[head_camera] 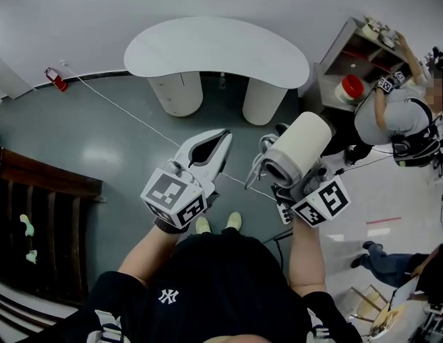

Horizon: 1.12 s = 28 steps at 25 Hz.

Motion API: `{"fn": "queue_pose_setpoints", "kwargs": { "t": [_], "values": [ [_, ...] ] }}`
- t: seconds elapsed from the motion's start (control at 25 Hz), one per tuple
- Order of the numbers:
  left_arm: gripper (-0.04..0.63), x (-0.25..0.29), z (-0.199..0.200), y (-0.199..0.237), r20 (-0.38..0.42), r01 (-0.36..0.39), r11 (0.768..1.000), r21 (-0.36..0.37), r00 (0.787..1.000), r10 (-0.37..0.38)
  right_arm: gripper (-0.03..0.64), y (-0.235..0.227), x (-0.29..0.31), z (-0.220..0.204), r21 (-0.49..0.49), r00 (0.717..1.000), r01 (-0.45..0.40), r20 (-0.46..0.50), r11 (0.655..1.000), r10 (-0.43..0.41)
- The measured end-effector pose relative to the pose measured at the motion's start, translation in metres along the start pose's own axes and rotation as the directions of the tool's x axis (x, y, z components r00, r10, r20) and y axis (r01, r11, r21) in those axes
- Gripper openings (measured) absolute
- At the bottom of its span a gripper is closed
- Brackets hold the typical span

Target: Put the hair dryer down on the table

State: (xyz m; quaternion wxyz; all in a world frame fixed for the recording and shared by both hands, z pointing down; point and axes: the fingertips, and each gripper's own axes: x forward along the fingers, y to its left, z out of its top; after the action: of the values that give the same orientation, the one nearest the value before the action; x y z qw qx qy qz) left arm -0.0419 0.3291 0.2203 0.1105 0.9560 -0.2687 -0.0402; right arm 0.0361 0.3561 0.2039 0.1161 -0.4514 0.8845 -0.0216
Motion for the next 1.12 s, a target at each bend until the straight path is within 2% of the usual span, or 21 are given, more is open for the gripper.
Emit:
{"fn": "queue_pose_setpoints", "kwargs": {
  "t": [0.32, 0.8, 1.12],
  "values": [
    [0.0, 0.01, -0.006, -0.002, 0.007, -0.024, 1.0, 0.009, 1.0, 0.023, 0.184, -0.015, -0.007, -0.001, 0.004, 1.0, -0.008, 0.009, 1.0, 0.008],
    [0.0, 0.024, -0.014, 0.003, 0.013, -0.112, 0.994, 0.009, 0.994, 0.112, 0.184, -0.045, -0.018, -0.003, 0.046, 0.998, -0.053, 0.028, 0.998, 0.051],
    [0.0, 0.028, -0.011, 0.037, 0.022, -0.149, 0.989, 0.006, 0.989, 0.149, 0.184, -0.058, 0.015, -0.014, 0.06, 0.997, -0.076, 0.014, 0.995, 0.075]
  ]
}}
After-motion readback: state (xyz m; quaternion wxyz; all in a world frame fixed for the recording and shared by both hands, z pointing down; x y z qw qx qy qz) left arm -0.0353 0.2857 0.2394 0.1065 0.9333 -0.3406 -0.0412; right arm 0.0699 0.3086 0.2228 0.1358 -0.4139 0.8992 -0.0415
